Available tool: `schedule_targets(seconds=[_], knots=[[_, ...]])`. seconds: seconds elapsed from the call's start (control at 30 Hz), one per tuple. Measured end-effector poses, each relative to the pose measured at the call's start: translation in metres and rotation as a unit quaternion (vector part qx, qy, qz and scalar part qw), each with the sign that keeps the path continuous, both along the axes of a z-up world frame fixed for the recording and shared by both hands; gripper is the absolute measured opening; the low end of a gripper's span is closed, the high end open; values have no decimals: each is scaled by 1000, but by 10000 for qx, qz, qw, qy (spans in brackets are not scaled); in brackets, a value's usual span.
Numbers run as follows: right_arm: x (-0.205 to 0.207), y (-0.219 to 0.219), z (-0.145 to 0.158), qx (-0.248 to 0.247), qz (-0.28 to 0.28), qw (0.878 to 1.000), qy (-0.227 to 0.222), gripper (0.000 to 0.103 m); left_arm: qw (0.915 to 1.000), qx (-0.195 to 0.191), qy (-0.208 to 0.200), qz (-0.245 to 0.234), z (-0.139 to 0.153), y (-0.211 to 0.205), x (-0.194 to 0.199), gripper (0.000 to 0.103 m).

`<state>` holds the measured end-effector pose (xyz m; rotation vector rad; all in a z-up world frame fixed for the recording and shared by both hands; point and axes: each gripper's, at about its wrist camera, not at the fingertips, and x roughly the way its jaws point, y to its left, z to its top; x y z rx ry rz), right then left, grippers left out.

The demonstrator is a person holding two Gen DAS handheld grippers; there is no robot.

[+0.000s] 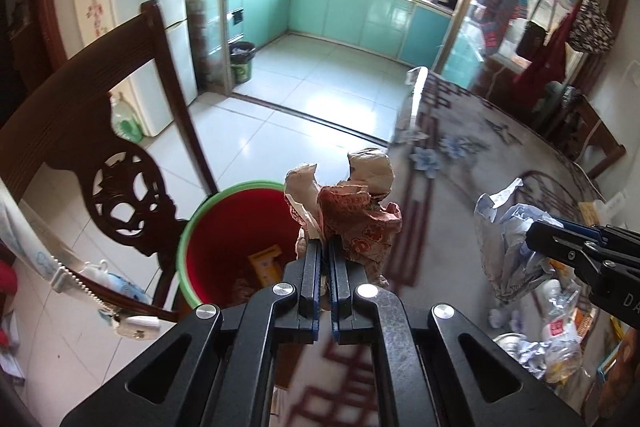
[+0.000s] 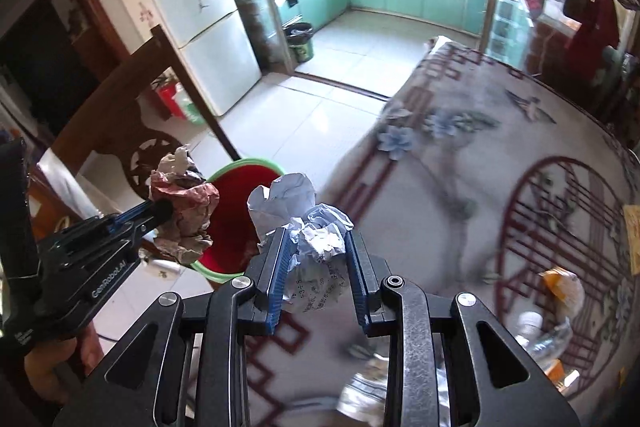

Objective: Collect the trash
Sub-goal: 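Carry both crumpled papers over the red bucket and open both tools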

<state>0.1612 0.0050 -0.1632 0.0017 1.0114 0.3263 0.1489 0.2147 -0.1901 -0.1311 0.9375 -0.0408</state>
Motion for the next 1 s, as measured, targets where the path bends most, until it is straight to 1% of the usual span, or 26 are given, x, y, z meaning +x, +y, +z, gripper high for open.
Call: schedule_targets(seconds=[0.13, 0.3, 0.43, 0.63, 0.7, 0.77, 0.83, 0.87, 0.93, 1.0], knots=[[8, 23, -7, 18, 147, 9999, 69, 28, 9998, 6, 124, 145, -10, 26, 9, 3], [20, 49, -17, 14, 293, 9994, 204, 28, 9990, -100, 343, 253, -27, 51, 20, 3], [29, 64, -26, 1, 341, 9989, 311, 28, 9983, -158, 490, 278, -37, 63, 29, 3], [39, 78, -34, 22, 368, 9985, 407, 28, 9977, -173, 582, 285, -45, 72, 40, 3], [41, 81, -35, 55, 362, 9985, 405, 30, 9976, -166, 599, 315, -48, 76, 43, 3], [45, 83, -36, 87, 307, 9987, 408, 38, 9974, -155, 615, 339, -49, 78, 45, 3], [47, 83, -36, 123, 230, 9989, 399, 47, 9972, -150, 651, 343, -51, 80, 48, 7], [47, 83, -36, 132, 212, 9990, 371, 49, 9970, -150, 675, 347, -52, 80, 49, 10], [47, 83, -35, 103, 204, 9991, 359, 49, 9969, -162, 675, 376, -52, 82, 50, 27], [47, 82, -34, 79, 189, 9992, 353, 49, 9971, -168, 627, 402, -51, 82, 49, 38]])
